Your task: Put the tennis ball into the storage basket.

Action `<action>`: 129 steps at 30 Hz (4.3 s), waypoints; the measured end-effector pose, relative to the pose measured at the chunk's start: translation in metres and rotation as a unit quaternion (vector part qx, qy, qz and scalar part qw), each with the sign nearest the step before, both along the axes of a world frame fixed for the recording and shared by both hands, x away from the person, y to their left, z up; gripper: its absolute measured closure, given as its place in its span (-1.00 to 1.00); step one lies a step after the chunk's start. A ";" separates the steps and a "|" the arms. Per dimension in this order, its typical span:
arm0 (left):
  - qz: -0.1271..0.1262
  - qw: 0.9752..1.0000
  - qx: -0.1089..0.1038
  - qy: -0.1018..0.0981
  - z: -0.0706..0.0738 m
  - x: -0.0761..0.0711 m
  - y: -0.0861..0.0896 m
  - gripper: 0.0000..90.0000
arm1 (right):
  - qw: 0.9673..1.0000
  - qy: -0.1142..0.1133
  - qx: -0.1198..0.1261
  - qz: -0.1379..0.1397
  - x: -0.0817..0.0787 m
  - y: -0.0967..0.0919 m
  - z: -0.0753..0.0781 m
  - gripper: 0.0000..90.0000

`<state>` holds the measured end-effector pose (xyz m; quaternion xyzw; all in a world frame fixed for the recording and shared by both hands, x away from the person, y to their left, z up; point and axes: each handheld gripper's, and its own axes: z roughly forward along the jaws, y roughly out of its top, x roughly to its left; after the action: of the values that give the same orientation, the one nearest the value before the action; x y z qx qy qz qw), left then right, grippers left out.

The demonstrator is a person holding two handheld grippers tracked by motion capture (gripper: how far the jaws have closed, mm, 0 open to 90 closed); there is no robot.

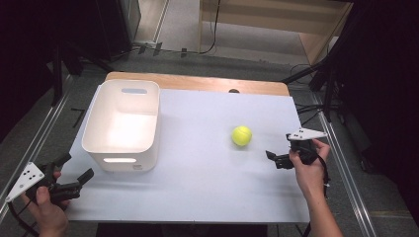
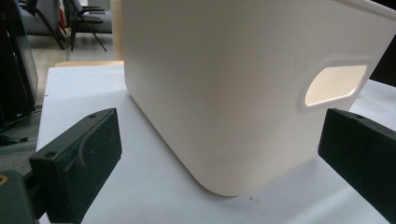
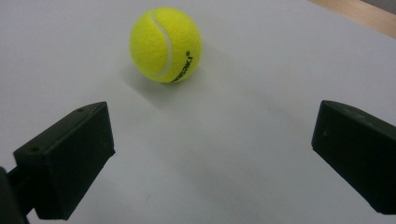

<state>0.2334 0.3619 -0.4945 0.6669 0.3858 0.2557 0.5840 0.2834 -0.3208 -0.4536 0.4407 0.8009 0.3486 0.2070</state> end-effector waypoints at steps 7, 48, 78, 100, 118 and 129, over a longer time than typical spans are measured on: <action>0.000 1.000 -0.001 0.002 0.000 0.000 0.000 -1.00 | 1.000 0.009 -0.006 0.010 0.011 0.008 0.004 -1.00; -0.006 1.000 -0.002 0.000 0.000 0.000 0.000 -1.00 | 0.994 0.069 -0.042 0.075 0.067 0.047 0.010 -1.00; -0.010 1.000 0.002 -0.002 0.000 0.000 -0.001 -1.00 | 0.984 0.125 -0.075 0.101 0.098 0.076 0.006 -1.00; -0.012 1.000 0.000 -0.002 0.000 0.000 0.000 -1.00 | 0.968 0.183 -0.113 0.126 0.118 0.094 -0.007 -0.97; -0.012 1.000 -0.001 -0.001 0.000 0.000 0.000 -1.00 | 0.964 0.203 -0.127 0.115 0.126 0.098 -0.017 -0.72; -0.012 1.000 -0.002 -0.001 0.000 0.000 0.000 -1.00 | 0.964 0.205 -0.133 0.104 0.128 0.103 -0.023 -0.58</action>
<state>0.2332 0.3623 -0.4941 0.6702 0.3779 0.2482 0.5885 0.4110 -0.2174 -0.4767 0.3849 0.9070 0.1607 0.0579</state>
